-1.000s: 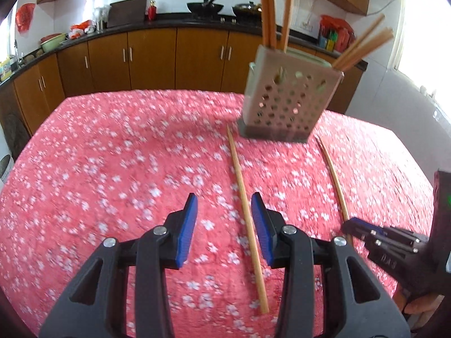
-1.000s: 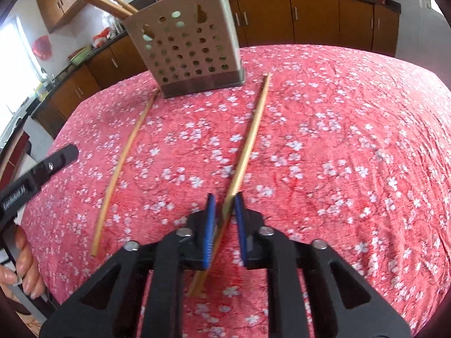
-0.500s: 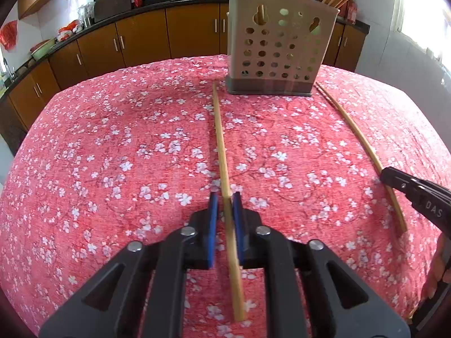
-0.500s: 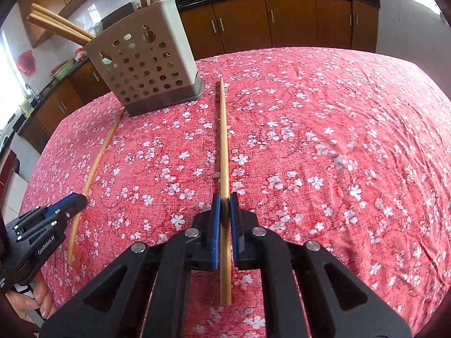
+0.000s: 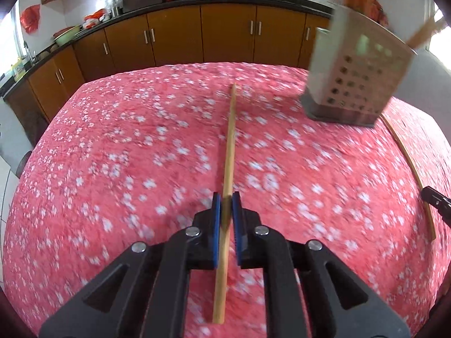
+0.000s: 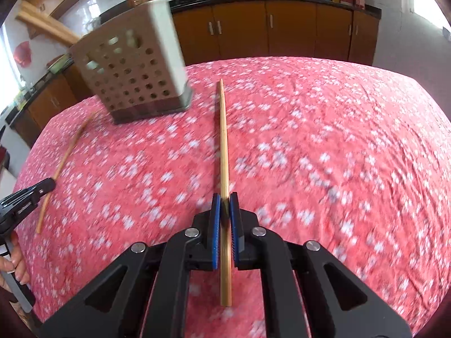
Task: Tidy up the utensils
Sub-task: 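Hold the grasped chopsticks in both tools, aligning them along the fingers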
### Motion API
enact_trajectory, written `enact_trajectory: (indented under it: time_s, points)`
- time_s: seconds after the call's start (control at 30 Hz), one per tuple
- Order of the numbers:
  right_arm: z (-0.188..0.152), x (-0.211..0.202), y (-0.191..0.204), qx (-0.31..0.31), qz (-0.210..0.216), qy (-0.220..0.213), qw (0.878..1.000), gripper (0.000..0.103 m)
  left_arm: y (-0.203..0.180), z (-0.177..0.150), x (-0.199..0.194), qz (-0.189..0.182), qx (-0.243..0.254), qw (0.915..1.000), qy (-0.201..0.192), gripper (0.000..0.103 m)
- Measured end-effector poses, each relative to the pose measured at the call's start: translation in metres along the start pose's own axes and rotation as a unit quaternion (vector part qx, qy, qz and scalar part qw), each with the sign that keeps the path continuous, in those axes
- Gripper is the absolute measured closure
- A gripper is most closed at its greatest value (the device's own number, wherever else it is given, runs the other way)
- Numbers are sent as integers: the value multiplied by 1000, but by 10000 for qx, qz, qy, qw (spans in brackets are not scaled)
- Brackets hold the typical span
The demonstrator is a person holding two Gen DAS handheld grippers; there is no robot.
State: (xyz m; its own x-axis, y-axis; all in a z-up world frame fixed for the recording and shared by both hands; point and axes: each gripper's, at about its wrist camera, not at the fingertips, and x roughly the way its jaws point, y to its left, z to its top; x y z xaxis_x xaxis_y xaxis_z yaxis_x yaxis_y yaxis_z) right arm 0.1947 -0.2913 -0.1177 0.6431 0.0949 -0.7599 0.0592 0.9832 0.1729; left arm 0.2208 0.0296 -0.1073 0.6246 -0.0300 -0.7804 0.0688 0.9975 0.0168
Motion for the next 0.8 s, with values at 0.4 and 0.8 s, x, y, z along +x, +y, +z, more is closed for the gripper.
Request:
enact_trajectory:
  time_s: [0.4,0.8]
  points:
    - [23,23,0,-137,-178,-126,9997,95,15,10,7,-149,-232,9996,-89,91]
    - [19,21,-4,-90,-126,-137,9998,94,26,4,1,-243,-536,9982,-89,91]
